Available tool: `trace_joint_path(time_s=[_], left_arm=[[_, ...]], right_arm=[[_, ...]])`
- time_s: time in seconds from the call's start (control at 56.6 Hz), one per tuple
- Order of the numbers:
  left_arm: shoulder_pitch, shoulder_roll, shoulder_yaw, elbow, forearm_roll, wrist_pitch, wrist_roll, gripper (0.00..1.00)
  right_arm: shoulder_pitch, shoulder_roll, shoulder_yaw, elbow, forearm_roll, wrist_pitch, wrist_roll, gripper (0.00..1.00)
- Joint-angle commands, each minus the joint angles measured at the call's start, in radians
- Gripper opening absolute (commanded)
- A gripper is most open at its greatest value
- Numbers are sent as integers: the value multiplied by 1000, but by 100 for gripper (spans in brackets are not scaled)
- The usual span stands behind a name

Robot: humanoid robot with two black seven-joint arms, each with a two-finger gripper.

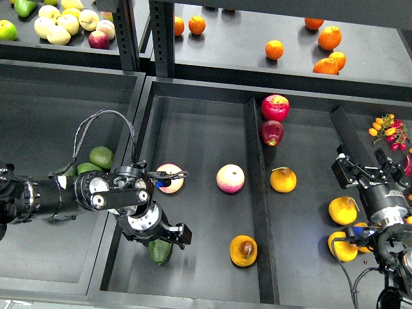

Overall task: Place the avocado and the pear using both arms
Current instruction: 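Lower the left gripper around the avocado and close it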

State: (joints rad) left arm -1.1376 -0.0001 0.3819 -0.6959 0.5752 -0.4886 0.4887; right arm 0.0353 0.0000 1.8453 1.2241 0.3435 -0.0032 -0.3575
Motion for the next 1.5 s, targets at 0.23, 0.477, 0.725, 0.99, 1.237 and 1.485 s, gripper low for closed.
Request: trace_joint_path(time_s=[0.23,0.477,0.725,0.99,1.237,1.485], left_arm=[[15,0,9,36,0,0,0,99],[21,0,8,47,-2,0,0,99],[16,0,-6,47,-3,0,0,99],[16,0,-24,58,-11,0,0,99],[24,0,-80,101,-9,0,0,99],[27,0,-113,96,-11,0,0,99]], right_arm=[[0,0,0,0,0,0,0,100],[-2,0,0,0,0,0,0,100],[-2,0,0,0,0,0,-1,100],[-3,0,0,0,0,0,-1,100],[-11,0,0,0,2,5,-1,100],[-11,0,-8,0,2,5,-1,100]])
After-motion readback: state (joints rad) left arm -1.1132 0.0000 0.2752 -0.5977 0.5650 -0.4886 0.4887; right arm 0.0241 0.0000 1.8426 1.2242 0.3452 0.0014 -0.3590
